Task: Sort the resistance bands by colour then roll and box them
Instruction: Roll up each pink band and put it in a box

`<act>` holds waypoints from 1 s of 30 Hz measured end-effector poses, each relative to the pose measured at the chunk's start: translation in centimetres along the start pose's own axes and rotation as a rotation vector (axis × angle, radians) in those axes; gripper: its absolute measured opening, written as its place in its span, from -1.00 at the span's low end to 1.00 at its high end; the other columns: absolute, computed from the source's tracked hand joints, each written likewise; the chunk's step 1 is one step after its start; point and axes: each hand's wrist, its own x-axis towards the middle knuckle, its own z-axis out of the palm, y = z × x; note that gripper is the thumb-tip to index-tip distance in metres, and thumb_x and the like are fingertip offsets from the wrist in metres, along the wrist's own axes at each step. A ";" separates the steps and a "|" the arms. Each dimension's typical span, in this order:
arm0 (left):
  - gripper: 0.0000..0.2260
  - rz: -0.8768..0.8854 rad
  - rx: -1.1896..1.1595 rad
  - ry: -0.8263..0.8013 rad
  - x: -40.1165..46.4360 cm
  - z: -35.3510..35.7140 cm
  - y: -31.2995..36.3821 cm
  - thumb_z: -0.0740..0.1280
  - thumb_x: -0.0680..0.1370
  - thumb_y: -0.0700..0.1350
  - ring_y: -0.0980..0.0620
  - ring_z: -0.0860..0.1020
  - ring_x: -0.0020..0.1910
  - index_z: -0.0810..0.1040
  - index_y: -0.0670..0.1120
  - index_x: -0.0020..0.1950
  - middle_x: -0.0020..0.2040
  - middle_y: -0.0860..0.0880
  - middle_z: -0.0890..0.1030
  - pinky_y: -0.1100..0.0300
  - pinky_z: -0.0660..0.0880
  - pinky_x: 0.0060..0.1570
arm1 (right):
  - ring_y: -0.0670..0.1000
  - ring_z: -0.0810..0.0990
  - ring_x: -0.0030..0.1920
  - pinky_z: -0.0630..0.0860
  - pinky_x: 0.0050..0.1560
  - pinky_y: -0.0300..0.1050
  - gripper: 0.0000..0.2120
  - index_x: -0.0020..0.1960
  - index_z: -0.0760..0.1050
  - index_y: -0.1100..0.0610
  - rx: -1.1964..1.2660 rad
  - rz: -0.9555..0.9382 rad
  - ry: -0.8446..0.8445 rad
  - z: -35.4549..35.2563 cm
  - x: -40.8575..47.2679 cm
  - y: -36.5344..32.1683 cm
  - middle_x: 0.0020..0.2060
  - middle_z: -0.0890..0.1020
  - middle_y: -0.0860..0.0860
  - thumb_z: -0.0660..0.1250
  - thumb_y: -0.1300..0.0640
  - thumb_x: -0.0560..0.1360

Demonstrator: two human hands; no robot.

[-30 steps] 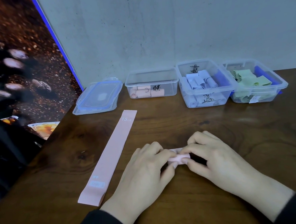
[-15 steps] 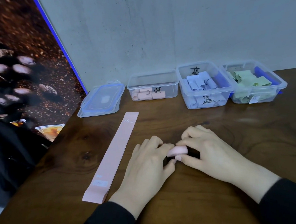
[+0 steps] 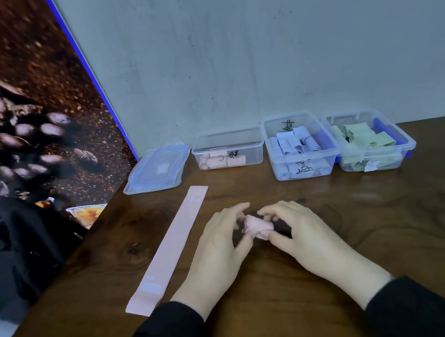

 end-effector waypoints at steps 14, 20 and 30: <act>-0.54 -0.070 -0.103 -0.082 0.1 1.3 1.2 0.35 0.61 -0.09 0.26 0.48 0.13 0.40 0.20 0.48 0.13 0.26 0.56 0.31 0.42 0.20 | -0.15 0.52 0.10 0.45 0.26 -0.06 -0.78 0.18 0.58 -0.15 0.023 0.123 -0.056 -0.2 -0.7 0.6 -0.04 0.60 -0.22 0.40 -0.12 0.55; -0.85 -0.250 -0.384 -0.108 0.4 -0.3 2.2 0.37 0.61 -0.05 0.18 0.60 0.05 0.67 0.12 0.13 0.01 0.19 0.67 0.28 0.52 0.07 | -0.19 0.62 0.06 0.51 0.18 -0.17 -0.72 0.22 0.57 -0.25 0.330 0.143 -0.094 -1.0 -0.9 0.0 -0.04 0.69 -0.19 0.44 0.02 0.55; -0.81 -0.397 -0.781 -0.090 2.8 -3.3 2.7 0.36 0.59 0.03 0.10 0.48 -0.21 0.72 -0.02 -0.05 -0.15 -0.02 0.65 0.20 0.43 -0.14 | -0.19 0.46 0.30 0.29 0.32 -0.41 -0.75 0.28 0.57 -0.08 -0.019 -0.224 0.290 -3.4 0.3 -1.6 0.24 0.50 -0.29 0.34 0.08 0.62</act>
